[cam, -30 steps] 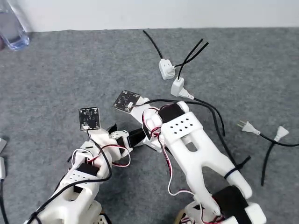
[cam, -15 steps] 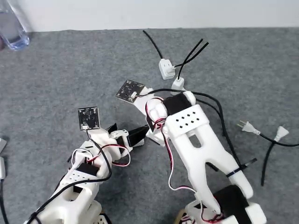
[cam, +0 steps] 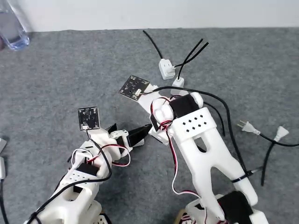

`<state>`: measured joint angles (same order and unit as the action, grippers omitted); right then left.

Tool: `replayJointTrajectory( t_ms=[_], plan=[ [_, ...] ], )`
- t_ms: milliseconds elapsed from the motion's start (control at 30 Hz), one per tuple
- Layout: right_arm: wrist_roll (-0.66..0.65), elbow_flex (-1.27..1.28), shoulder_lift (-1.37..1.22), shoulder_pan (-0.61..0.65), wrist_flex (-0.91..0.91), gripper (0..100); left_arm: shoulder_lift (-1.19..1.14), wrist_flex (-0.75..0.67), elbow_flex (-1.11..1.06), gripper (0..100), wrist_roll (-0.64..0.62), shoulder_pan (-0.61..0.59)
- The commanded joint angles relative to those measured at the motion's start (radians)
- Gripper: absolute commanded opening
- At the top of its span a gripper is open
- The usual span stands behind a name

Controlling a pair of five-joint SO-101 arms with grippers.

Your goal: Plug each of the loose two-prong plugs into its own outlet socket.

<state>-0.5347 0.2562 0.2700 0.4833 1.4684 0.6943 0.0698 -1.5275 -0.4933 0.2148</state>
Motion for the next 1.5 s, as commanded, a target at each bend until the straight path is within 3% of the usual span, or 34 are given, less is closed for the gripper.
replayJointTrajectory(
  t_ms=[0, 1467],
  plan=[
    [-0.003, -0.038, 0.054, -0.013, -0.002, 0.8, 0.008, -0.021, 0.005, 46, 0.011, 0.003],
    [0.107, -0.098, 0.053, -0.008, -0.081, 0.9, 0.008, -0.017, 0.004, 46, 0.011, 0.011]
  ],
)
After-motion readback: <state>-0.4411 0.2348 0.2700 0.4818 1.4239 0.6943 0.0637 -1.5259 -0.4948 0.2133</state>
